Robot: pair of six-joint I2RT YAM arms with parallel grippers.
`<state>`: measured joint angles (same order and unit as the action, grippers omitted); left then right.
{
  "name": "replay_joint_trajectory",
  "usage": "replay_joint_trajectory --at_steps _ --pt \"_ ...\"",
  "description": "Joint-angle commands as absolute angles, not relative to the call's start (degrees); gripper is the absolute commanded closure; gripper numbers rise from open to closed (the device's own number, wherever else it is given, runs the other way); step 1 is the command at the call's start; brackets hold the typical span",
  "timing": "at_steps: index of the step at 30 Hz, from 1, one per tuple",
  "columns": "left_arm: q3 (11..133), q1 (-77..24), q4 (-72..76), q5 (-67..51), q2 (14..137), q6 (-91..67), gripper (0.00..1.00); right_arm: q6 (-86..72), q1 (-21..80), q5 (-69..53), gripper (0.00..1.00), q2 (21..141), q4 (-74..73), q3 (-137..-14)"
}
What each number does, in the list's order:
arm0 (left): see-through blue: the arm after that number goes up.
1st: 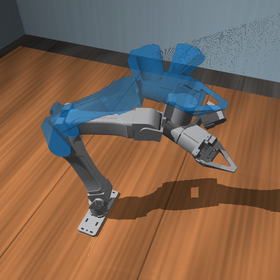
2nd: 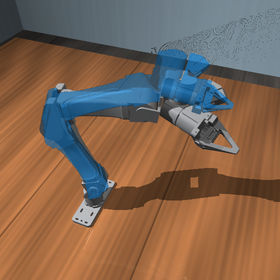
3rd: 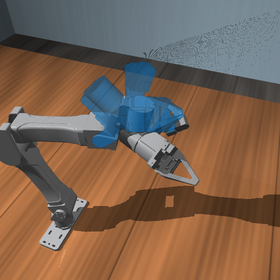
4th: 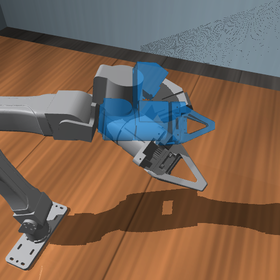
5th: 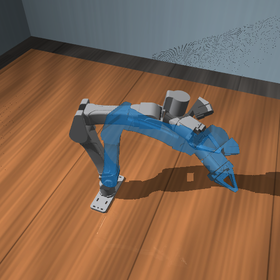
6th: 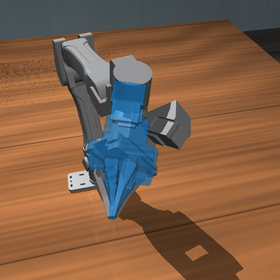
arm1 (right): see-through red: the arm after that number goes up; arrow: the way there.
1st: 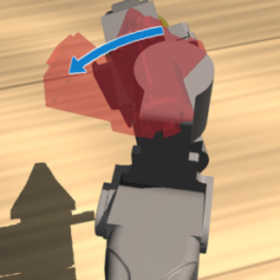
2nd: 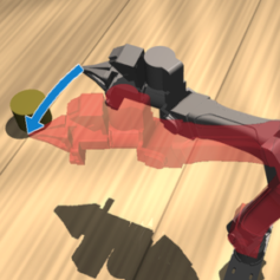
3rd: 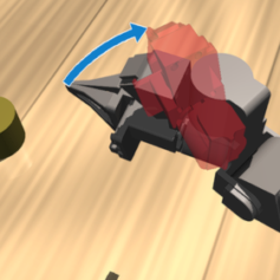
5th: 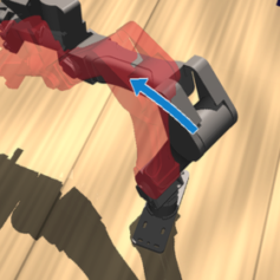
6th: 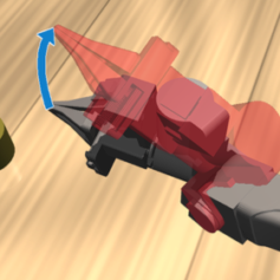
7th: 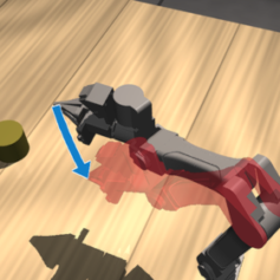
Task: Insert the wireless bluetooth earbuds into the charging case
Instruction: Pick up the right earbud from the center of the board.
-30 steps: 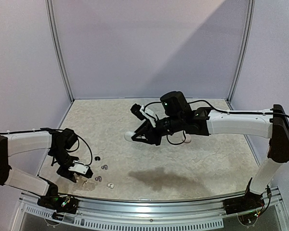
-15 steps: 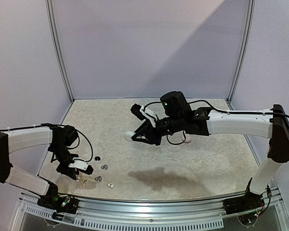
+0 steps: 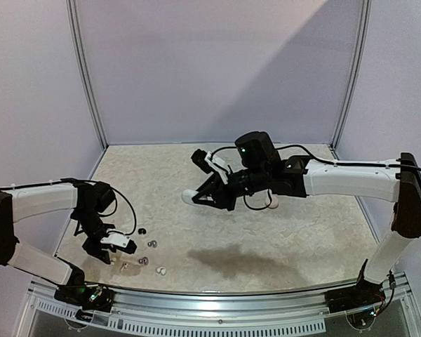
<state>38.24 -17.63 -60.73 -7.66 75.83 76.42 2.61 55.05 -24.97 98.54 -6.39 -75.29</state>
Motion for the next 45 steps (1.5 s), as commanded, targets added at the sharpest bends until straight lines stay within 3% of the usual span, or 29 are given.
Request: replay_joint_trajectory --at_steps 1,24,45 --pt "35.5 -18.3 -59.9 -8.0 76.1 77.8 0.45 2.6 54.5 -24.5 0.99 96.7 -6.2 -74.4" --pt "27.4 -19.9 -47.6 -4.1 75.2 75.0 0.61 3.3 54.5 -24.8 0.98 96.8 -7.0 -75.4" --pt "30.6 -21.3 -50.0 -7.0 74.9 72.2 0.72 3.9 54.4 -24.7 0.98 97.4 -8.0 -76.3"
